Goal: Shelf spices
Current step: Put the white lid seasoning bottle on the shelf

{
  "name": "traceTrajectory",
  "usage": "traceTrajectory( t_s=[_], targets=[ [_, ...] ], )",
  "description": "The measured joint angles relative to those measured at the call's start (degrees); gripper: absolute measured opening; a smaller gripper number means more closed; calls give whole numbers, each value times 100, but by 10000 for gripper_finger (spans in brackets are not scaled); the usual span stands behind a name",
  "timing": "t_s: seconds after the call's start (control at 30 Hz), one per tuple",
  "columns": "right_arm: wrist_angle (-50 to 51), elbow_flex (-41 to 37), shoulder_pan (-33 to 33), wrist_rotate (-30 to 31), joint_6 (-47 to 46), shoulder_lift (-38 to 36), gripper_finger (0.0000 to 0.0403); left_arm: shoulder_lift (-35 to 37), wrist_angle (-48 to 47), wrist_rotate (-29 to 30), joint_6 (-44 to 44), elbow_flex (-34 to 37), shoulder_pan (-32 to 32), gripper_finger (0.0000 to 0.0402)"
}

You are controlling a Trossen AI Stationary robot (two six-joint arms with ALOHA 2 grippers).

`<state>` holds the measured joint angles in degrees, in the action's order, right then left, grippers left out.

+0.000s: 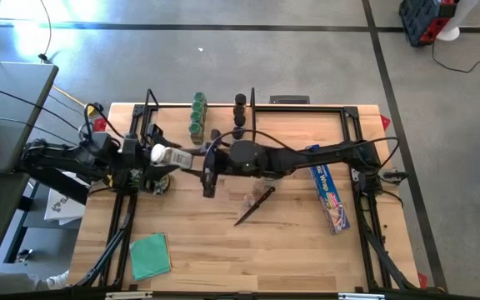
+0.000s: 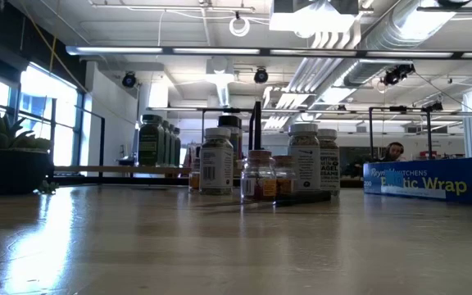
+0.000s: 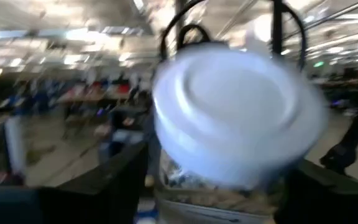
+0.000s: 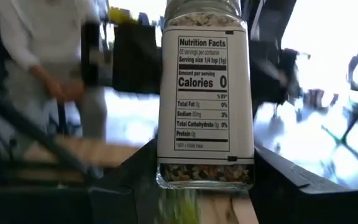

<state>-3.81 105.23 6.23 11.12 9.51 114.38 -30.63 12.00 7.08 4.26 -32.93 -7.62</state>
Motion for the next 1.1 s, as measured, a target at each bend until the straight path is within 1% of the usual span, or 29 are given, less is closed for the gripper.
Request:
traceTrajectory(
  t_s=[0.07,0.1,0.27,0.37,0.47,0.57,0.67,0.87,1.0,1.1],
  targets=[
    [661,1,-1,38,-77,-126,182,149,-641,186,-245,-84,0,299],
    [949,4,-1,36,-123,-164,182,193,-890,209,-377,-89,0,304],
    [2158,2,-46,-107,-389,-192,182,139,-1836,222,-881,-83,4,301],
    [2480,2,-62,-134,-581,-192,182,9,-2267,226,-1127,-84,4,296],
    [2475,2,-62,-180,-587,-198,182,-178,-2685,221,-1275,-85,4,293],
    [2371,2,-74,-418,-564,-201,182,-380,-2775,224,-1189,-82,4,293],
    [2418,2,-94,-558,-643,-201,182,-480,-2565,164,-970,-83,2,293],
    [2852,7,-142,-585,-1077,-216,182,-507,-2470,-91,-628,-83,-57,293],
    [3036,7,-173,-544,-1110,-214,182,-569,-2500,-150,-735,-85,-107,294],
    [2989,7,-174,-578,-1087,-214,182,-631,-2496,-143,-893,-85,-105,294]
  ],
)
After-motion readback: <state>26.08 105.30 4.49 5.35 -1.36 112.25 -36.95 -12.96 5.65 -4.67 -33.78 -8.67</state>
